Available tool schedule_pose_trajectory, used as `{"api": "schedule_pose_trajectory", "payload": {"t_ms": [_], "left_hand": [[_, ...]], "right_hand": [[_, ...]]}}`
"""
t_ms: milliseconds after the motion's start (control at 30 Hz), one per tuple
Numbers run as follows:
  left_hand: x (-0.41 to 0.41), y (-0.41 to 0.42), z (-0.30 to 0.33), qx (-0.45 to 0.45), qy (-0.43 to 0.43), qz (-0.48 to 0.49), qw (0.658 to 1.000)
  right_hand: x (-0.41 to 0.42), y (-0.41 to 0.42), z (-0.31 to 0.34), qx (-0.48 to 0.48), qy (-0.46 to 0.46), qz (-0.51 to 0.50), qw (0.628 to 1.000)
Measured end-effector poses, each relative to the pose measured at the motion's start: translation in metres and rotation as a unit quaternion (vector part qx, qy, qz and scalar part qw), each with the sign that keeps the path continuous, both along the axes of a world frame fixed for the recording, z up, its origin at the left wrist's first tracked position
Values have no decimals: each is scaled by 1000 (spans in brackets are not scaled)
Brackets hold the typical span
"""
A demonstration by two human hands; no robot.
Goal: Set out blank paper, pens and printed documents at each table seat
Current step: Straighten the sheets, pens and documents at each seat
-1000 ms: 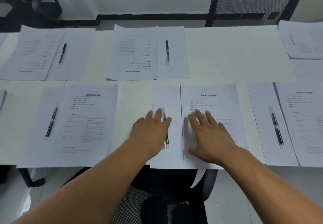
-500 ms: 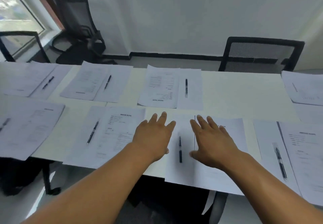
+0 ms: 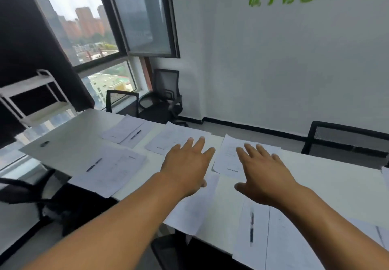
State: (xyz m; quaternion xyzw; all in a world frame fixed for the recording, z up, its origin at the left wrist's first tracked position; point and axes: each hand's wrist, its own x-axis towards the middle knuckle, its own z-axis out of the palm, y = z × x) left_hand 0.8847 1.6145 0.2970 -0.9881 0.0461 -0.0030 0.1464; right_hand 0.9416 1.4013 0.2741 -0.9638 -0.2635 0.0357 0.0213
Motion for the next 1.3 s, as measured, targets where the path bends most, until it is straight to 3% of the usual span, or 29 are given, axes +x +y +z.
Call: {"api": "schedule_pose_trajectory", "payload": {"t_ms": [267, 500, 900, 1300], "left_hand": [[-51, 67, 82, -20, -44, 4, 999], [-103, 135, 100, -62, -62, -9, 996], [-131, 231, 95, -73, -34, -20, 997], [-61, 256, 58, -69, 38, 6, 997]], "right_hand": [[-55, 58, 84, 19, -64, -8, 998], [-117, 136, 115, 22, -84, -36, 996], [-160, 216, 111, 2, -79, -75, 994], [-79, 237, 59, 25, -8, -85, 996]]}}
